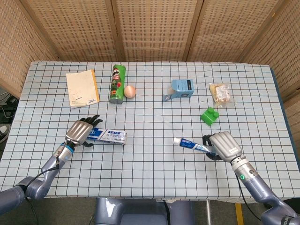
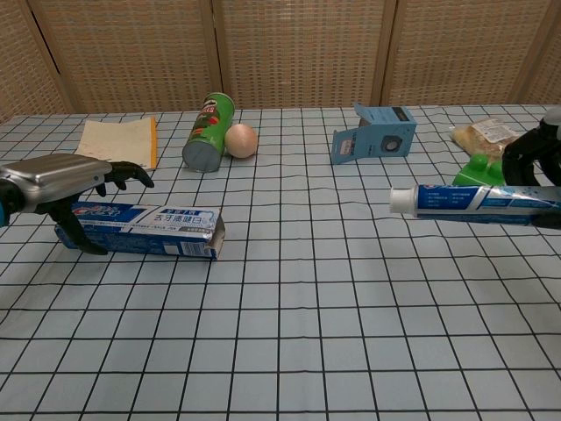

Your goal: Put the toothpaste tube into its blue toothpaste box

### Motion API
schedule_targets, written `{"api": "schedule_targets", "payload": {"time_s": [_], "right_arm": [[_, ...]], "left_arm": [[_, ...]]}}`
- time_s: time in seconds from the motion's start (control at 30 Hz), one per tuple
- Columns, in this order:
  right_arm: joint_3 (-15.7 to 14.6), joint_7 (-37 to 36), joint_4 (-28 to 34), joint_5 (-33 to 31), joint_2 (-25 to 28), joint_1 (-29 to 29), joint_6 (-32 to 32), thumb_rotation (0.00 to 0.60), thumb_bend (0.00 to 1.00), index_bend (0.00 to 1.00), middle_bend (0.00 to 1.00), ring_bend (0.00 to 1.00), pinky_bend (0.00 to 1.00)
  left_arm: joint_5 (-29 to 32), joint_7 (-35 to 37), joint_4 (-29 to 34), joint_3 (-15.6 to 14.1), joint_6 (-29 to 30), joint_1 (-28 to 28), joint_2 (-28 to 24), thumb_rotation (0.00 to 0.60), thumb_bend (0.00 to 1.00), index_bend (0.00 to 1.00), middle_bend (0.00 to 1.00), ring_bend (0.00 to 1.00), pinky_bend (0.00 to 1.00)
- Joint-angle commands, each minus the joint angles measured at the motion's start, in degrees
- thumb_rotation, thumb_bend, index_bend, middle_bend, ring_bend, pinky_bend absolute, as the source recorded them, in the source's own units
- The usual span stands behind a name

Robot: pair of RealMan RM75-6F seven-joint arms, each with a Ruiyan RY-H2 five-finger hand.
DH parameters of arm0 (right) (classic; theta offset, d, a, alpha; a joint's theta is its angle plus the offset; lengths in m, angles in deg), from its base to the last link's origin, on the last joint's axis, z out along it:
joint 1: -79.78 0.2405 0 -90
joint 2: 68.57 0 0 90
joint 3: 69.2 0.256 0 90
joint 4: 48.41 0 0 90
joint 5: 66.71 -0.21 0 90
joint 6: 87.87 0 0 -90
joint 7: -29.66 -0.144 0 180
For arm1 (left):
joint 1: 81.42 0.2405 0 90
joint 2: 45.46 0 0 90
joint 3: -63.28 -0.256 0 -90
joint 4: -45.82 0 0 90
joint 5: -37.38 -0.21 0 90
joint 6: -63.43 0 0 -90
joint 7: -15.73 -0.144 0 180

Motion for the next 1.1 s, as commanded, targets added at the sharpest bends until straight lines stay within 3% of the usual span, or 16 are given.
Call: {"api": "schedule_targets", "payload": {"time_s": [0.03, 0.17, 0.27, 0.57, 0.7, 0.77, 0.87, 1.0, 1.1], "right_arm": [[0.0, 0.5, 0.2, -0.6, -0.1, 0.0, -0.2, 0.6, 0.69, 0.67, 0.66, 0.66, 0.66], [-0.1, 0.6, 0.2, -1.0, -0.2, 0.0, -0.3, 0.6, 0.69, 0.67, 0.66, 0.66, 0.66], [-0.1, 0.6, 0.2, -1.2, -0.2, 0.0, -0.2, 0.6, 0.69, 0.67, 0.66, 0.66, 0.66], [0.2, 1.2, 1.4, -1.0, 1.0, 0.0, 0.6, 0.6, 0.69, 0.67, 0.66, 0.66, 0.66], [0.8, 2.9, 2.9, -0.6, 2.5, 0.2, 1.5, 0.6, 0.69, 0.67, 0.66, 0.66, 0.66], [1.2, 4.3, 3.8, -0.4, 3.5, 0.3, 2.1, 0.6, 0.69, 0.67, 0.66, 0.66, 0.66], [1.9, 6.3, 5.3, -0.5, 5.1, 0.5, 2.8, 0.6, 0.69, 0.67, 0.66, 0.66, 0.66], [3.2, 9.3, 7.6, -0.8, 7.9, 1.2, 3.3, 0.6, 0.69, 0.67, 0.66, 0.66, 0.66], [4.5, 11.8, 10.3, -1.2, 10.8, 1.8, 3.7, 0.6, 0.69, 0.67, 0.66, 0.66, 0.66]], "left_arm": [[0.3, -0.2, -2.3, -0.1, -1.4, -1.5, 2.0, 0.6, 0.0, 0.21, 0.16, 0.25, 0.31], [0.9, -0.5, -3.3, -0.2, -1.1, -2.1, 3.1, 0.6, 0.04, 0.38, 0.37, 0.43, 0.44], [0.6, -0.6, -3.9, -0.1, 1.0, -2.0, 3.9, 0.6, 0.11, 0.51, 0.47, 0.52, 0.51], [0.8, 5.0, -0.7, 1.0, 5.1, -0.7, 2.2, 0.6, 0.14, 0.58, 0.51, 0.56, 0.54], [-0.7, 16.1, 1.5, 1.9, 8.4, 0.5, 0.8, 0.6, 0.13, 0.59, 0.51, 0.56, 0.54], [-0.9, 26.7, 3.3, 2.5, 9.0, 1.2, 0.0, 0.6, 0.13, 0.6, 0.51, 0.56, 0.54], [-2.8, 36.9, 3.3, 2.2, 9.8, 1.4, -0.5, 0.6, 0.12, 0.6, 0.51, 0.56, 0.54], [-4.8, 47.8, 3.5, 1.9, 10.5, 1.0, -0.1, 0.6, 0.12, 0.6, 0.51, 0.56, 0.54], [-6.9, 51.3, 3.2, 1.6, 11.8, 0.1, 0.4, 0.6, 0.12, 0.6, 0.51, 0.56, 0.54]]}}
